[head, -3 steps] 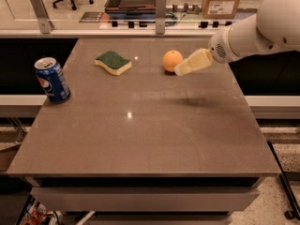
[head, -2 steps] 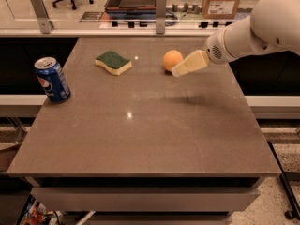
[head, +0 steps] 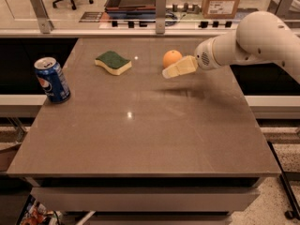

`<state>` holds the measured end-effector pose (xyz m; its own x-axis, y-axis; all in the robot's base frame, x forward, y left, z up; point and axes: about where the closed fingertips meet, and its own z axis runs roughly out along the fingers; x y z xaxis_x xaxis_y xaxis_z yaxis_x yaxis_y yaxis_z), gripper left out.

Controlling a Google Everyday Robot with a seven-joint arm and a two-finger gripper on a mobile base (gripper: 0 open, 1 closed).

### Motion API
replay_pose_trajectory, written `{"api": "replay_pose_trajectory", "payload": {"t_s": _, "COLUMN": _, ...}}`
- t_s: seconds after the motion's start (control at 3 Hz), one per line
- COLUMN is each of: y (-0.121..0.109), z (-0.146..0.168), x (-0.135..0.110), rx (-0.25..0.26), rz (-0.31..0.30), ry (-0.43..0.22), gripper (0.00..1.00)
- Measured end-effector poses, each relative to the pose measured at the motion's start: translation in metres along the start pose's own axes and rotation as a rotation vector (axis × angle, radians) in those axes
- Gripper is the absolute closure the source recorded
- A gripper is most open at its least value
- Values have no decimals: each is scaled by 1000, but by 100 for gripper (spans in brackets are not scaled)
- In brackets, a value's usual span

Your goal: Move orange near pepsi can

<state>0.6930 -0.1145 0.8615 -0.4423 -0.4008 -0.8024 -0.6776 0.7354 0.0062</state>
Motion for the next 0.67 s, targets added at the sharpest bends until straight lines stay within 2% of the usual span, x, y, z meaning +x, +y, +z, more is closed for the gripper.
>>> {"api": "replay_pose_trajectory", "payload": {"t_s": 0.67, "y": 2, "z": 37, "x": -8, "rx": -47, "rz": 41, "ry": -98, "gripper": 0}}
